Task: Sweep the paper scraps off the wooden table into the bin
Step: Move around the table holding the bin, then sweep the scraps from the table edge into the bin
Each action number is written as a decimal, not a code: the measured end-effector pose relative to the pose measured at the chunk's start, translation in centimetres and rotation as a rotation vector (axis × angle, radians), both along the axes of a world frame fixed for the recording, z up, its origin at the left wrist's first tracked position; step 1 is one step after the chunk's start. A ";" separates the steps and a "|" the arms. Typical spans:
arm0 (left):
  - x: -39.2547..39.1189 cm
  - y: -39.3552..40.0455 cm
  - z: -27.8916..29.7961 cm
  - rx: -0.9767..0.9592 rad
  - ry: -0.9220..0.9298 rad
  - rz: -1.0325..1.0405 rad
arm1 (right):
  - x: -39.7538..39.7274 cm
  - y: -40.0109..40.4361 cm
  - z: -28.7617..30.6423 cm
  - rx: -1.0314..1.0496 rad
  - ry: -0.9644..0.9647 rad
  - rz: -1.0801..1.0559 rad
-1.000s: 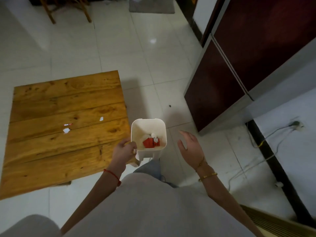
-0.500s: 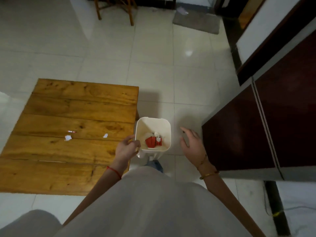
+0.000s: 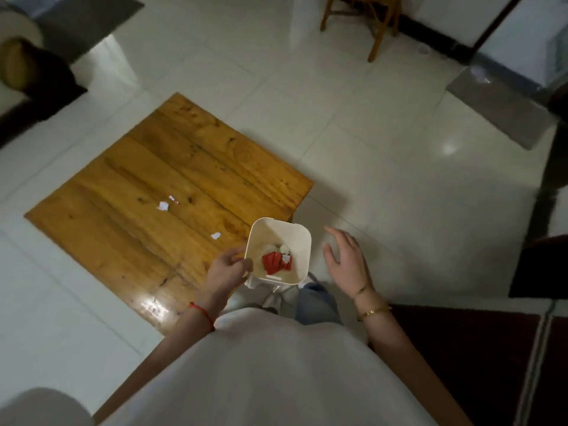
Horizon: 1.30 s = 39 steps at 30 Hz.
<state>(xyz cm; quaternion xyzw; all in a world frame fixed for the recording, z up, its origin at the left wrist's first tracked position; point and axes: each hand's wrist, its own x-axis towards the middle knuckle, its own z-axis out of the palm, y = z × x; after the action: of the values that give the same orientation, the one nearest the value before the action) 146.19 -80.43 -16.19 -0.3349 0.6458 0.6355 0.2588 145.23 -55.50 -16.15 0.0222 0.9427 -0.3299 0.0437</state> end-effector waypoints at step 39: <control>3.4 11.5 -24.0 0.031 -0.440 1.055 | -19.6 -20.0 -26.1 0.306 -0.153 1.470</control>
<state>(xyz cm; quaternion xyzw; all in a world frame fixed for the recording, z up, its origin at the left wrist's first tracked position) 149.56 -68.94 -40.21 -0.7324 0.3126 0.6035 0.0399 125.59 -75.51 -42.27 -0.5838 0.7443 -0.0789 0.3145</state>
